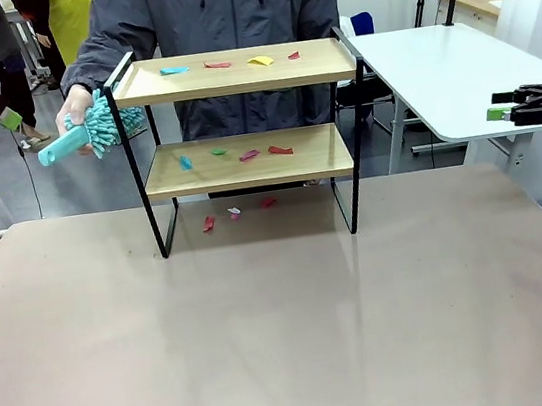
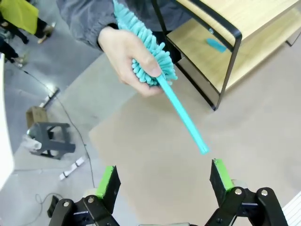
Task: Clean the shelf.
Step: Pick up the Duster handed by the human.
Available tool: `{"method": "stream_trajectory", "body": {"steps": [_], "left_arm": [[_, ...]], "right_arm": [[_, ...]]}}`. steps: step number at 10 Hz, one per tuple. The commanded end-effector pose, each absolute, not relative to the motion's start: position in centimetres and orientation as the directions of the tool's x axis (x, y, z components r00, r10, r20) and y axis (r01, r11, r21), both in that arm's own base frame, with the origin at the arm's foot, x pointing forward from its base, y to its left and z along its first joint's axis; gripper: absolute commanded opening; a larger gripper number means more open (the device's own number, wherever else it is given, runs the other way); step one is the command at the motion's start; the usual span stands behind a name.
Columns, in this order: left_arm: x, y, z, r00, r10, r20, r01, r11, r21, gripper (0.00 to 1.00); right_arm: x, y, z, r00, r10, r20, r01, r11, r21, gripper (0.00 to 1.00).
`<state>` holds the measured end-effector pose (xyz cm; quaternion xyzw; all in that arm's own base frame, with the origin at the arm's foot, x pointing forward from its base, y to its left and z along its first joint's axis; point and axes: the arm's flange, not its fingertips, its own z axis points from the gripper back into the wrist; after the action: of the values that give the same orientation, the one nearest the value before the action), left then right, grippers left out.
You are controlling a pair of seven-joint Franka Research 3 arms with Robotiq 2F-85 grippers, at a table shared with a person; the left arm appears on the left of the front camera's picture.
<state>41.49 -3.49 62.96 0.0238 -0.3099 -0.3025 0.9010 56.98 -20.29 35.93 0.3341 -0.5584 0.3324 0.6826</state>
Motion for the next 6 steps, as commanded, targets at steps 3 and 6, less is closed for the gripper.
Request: {"method": "stream_trajectory", "body": {"steps": [3,6], "left_arm": [[41.6,-2.2,63.2,0.628,-0.556,0.544,0.536,0.816,0.216,1.0],[39.6,-5.0,64.8,0.646,-0.456,0.612,0.427,0.881,0.205,1.0]], "right_arm": [[57.1,-20.0,36.1,0.154,0.084,0.985,-0.826,0.558,0.081,1.0],[57.1,-20.0,36.1,0.154,0.084,0.985,-0.826,0.558,0.081,1.0]]}}
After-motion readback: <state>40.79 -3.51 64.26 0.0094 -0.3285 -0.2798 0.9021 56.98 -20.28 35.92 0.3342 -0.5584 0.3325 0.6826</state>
